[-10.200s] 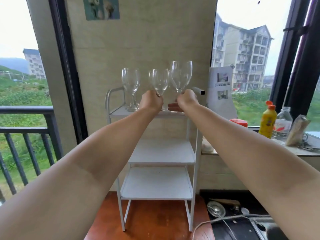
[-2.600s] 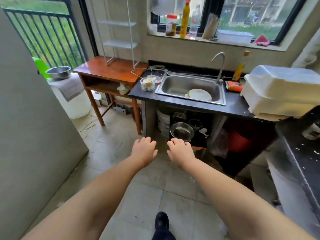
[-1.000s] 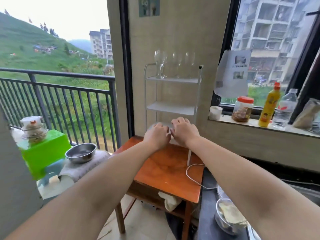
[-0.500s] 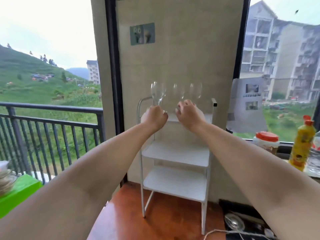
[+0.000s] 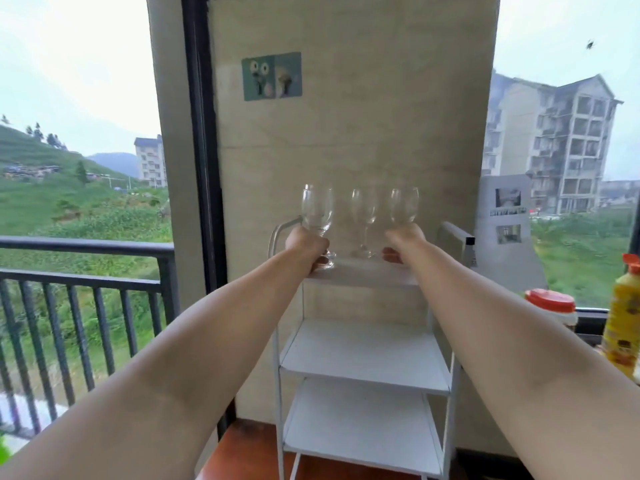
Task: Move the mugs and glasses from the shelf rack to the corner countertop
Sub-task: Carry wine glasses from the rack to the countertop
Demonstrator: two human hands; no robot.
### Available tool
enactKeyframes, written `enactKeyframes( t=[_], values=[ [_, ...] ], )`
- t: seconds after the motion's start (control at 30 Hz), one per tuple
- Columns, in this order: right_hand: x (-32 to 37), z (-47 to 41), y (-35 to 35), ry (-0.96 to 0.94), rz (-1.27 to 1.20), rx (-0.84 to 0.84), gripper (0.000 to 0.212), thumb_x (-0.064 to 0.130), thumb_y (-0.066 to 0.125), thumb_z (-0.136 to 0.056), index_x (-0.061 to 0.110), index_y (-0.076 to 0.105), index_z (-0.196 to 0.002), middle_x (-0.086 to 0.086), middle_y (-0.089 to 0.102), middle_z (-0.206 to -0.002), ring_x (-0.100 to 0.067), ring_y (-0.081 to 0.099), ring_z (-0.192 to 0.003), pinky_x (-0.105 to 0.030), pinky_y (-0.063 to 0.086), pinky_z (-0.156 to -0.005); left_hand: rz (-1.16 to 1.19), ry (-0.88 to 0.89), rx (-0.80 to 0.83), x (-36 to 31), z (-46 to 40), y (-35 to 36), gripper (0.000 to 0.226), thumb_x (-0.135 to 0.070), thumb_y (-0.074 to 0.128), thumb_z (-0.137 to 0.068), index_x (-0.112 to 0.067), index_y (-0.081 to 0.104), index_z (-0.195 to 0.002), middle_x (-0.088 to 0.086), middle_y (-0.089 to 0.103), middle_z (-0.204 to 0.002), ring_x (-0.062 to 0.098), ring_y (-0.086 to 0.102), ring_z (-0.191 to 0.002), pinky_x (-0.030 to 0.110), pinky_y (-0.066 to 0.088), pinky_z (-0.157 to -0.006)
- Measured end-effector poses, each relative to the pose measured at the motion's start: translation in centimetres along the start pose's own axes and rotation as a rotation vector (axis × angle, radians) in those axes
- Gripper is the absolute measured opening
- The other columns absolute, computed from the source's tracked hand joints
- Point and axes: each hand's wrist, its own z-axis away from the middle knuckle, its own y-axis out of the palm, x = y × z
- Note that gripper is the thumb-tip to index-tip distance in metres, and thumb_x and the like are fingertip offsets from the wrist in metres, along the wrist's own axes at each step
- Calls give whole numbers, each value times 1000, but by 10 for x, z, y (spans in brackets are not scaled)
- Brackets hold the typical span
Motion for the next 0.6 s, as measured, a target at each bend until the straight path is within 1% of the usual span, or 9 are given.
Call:
enactKeyframes(
  t=[0.07,0.13,0.2,0.27,0.37,0.4,0.47,0.53,0.6],
  values=[
    [-1,-8,4,7,-21,-23,29,5,49,-90,7,56,-118,-9,56,-72,-21,55,-50,-21,49,-35,11,0,5,2,-2,-1,9,0,51,-86,-2,59,-88,5,59,-63,14,54,-45,10,31,-31],
    [-2,-12,3,32,-25,-48,32,1,43,-91,9,55,-120,-9,54,-74,-20,52,-50,-15,41,-29,22,6,11,3,-2,-3,11,-1,51,-87,-2,60,-80,5,59,-62,14,53,-45,9,30,-30],
    [-4,-13,0,45,-52,-49,37,-4,39,-91,7,54,-122,-11,55,-82,-19,50,-50,-14,39,-28,21,24,13,5,-2,-4,19,-2,52,-88,-5,57,-70,4,60,-63,14,53,-46,11,30,-32],
    [-3,-9,-2,24,-36,-57,38,-6,38,-89,3,56,-121,-14,56,-91,-19,49,-50,-14,39,-28,21,41,17,6,0,-6,24,-3,53,-89,-8,54,-65,4,61,-65,15,54,-48,15,32,-36],
    [2,4,-5,-25,-29,-41,31,-4,37,-91,5,55,-114,-11,53,-74,-18,50,-48,-14,39,-28,33,61,14,3,10,-6,26,-5,55,-90,-10,54,-65,4,62,-68,15,54,-50,20,36,-40],
    [4,12,-7,-45,-31,-24,25,-1,38,-93,8,54,-110,-9,53,-71,-16,51,-47,-14,39,-29,39,77,10,2,14,-6,26,-6,55,-90,-11,53,-65,3,61,-68,15,54,-50,19,36,-39],
    [11,26,-10,-98,-30,14,14,6,41,-96,8,54,-102,-8,55,-72,-13,54,-47,-13,40,-30,66,101,4,-2,25,-4,26,-6,54,-91,-14,52,-66,2,61,-67,13,54,-50,18,36,-36],
    [19,43,-16,-161,-12,47,14,11,44,-96,7,58,-93,-5,57,-73,-12,56,-51,-14,42,-32,91,111,-7,-5,38,-1,24,-7,54,-91,-14,54,-68,1,61,-67,12,54,-49,17,36,-35],
    [26,60,-19,-221,21,70,21,14,45,-96,10,58,-79,-1,57,-69,-10,56,-51,-16,43,-35,112,119,-23,-6,52,0,20,-8,54,-91,-12,57,-72,0,62,-68,12,54,-49,17,37,-36]
  ],
)
